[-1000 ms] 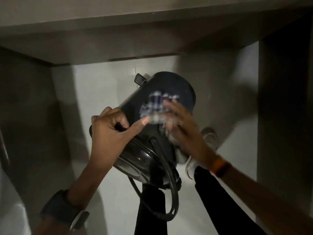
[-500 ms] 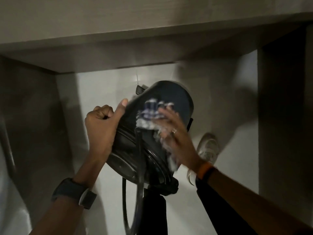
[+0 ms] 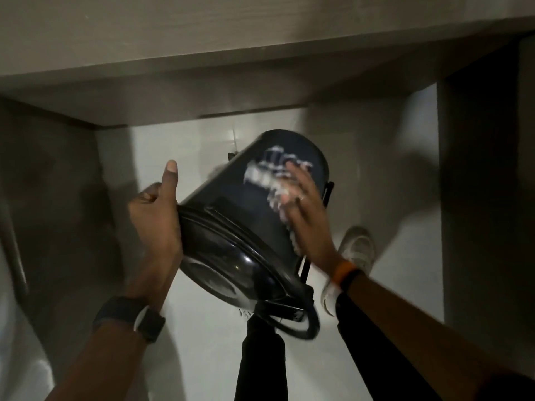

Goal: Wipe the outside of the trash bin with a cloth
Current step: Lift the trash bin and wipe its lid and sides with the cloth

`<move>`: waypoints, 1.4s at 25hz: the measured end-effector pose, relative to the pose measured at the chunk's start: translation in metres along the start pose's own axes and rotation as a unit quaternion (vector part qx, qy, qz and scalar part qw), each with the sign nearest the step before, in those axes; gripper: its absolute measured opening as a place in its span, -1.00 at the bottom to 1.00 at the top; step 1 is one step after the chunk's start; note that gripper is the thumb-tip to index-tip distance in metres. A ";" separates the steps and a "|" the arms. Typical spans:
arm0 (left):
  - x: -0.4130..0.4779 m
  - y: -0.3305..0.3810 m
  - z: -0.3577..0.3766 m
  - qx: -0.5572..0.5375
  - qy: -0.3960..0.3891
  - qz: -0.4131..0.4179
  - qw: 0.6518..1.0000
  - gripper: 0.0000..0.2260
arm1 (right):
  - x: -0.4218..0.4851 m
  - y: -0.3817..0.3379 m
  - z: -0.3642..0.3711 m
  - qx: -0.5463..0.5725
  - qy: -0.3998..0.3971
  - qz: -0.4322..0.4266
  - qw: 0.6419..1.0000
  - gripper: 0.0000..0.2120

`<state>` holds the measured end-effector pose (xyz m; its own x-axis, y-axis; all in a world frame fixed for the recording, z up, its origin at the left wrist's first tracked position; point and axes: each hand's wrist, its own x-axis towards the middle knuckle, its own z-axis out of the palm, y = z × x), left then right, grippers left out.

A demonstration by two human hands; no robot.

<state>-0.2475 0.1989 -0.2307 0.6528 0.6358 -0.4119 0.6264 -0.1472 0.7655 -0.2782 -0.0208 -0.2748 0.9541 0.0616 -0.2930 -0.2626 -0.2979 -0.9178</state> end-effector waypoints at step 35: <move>-0.039 0.060 0.077 -0.054 -0.013 0.119 0.991 -0.90 | 0.016 -0.037 -0.112 0.287 0.076 0.210 0.932 -0.70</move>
<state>-0.2026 0.1071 -0.2066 0.7880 0.5729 -0.2255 0.4057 -0.2077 0.8901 -0.2369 -0.1160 -0.2157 0.7483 -0.0947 -0.6566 -0.6084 0.2964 -0.7362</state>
